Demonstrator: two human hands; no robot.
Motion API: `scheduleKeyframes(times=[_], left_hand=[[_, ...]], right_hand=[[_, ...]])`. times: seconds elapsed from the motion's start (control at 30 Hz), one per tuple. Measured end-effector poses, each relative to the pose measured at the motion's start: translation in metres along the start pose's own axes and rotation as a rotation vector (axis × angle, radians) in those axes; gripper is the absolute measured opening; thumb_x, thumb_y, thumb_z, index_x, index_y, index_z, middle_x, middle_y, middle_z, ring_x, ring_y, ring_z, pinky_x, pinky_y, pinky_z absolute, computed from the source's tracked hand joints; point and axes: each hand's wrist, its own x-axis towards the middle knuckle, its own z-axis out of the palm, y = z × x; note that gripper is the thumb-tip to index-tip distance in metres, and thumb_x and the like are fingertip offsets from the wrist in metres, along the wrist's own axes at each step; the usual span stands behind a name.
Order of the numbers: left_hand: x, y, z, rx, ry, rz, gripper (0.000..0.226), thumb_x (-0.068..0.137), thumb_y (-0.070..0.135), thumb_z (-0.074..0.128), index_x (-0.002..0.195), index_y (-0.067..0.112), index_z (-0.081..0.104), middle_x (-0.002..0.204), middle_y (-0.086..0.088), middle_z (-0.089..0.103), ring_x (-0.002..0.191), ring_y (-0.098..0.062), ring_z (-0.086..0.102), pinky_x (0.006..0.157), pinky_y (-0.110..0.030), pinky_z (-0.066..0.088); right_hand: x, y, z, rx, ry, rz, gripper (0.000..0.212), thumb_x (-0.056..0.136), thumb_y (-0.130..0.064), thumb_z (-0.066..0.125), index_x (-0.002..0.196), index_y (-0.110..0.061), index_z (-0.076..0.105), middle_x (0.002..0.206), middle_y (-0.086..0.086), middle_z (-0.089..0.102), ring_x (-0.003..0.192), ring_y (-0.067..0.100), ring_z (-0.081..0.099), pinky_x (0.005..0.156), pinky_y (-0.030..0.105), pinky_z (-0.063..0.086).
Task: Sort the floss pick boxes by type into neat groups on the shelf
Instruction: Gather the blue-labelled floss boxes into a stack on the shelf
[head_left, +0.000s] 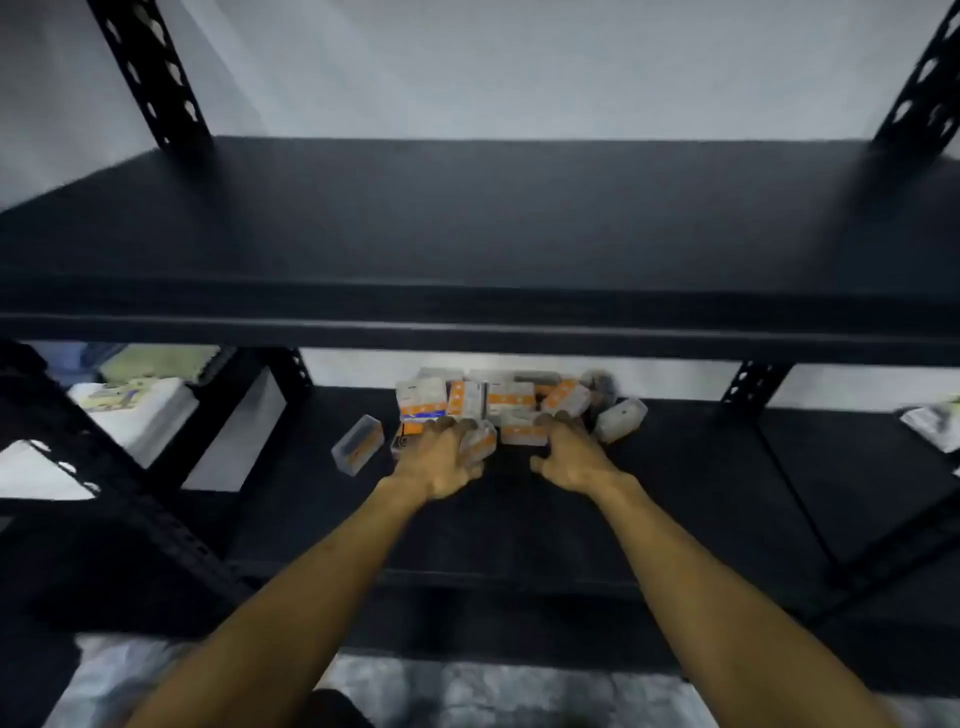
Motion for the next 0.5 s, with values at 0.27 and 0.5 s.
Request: scheduleKeyframes(times=[0.27,0.5], left_hand=[[0.063,-0.052,0.11,-0.047,0.412,0.265,0.056,0.094,0.014,0.06,0.147,0.017,0.042,0.141,-0.009,0.048,0.125,-0.028,0.049,0.104,-0.033,0.042],[0.076,-0.065,0.127,-0.22,0.558,0.352,0.051,0.095,0.02,0.063,0.143,0.01,0.049,0.139,-0.011,0.056,0.129,-0.027,0.05,0.108,-0.031,0.037]], right_hand=[[0.069,0.035,0.076,-0.124,0.373,-0.161,0.067,0.095,-0.028,0.06,0.154,-0.015,0.032,0.157,0.011,0.034,0.143,0.032,0.033,0.116,0.042,0.03],[0.09,0.049,0.096,-0.232,0.52,-0.232,0.049,0.094,-0.012,0.061,0.141,-0.004,0.048,0.142,0.019,0.043,0.13,0.039,0.042,0.109,0.045,0.034]])
